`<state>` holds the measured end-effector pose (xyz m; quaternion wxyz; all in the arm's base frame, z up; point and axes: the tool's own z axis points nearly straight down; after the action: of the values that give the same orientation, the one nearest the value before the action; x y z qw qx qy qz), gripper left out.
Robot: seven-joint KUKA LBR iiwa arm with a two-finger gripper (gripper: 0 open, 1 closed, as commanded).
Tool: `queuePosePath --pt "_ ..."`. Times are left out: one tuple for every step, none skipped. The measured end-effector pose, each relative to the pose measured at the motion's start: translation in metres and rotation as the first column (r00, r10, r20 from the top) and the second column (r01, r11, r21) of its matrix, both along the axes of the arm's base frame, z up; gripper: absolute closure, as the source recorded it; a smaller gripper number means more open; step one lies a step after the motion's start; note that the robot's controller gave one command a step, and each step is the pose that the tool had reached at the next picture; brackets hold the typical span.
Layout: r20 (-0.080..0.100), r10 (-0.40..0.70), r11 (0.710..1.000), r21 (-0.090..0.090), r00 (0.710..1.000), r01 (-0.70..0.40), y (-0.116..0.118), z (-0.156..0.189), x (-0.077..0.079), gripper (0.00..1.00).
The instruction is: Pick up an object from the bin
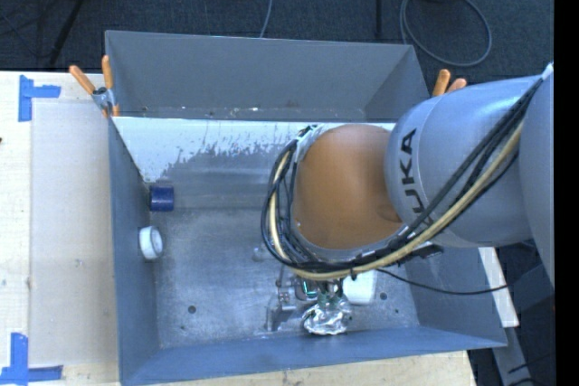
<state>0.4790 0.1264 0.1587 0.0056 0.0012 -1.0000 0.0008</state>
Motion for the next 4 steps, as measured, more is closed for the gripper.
queuePosePath --pt "0.038 0.098 0.995 0.009 0.994 -0.098 -0.109 -0.084 -0.002 0.00" --pt "0.013 0.133 0.991 0.001 0.991 -0.133 -0.132 -0.058 -0.002 0.00" --pt "0.012 0.101 0.995 0.001 0.995 -0.101 -0.161 -0.043 -0.001 0.00" --pt "0.037 0.462 0.887 -0.010 0.886 -0.462 -0.150 -0.083 0.001 0.00"
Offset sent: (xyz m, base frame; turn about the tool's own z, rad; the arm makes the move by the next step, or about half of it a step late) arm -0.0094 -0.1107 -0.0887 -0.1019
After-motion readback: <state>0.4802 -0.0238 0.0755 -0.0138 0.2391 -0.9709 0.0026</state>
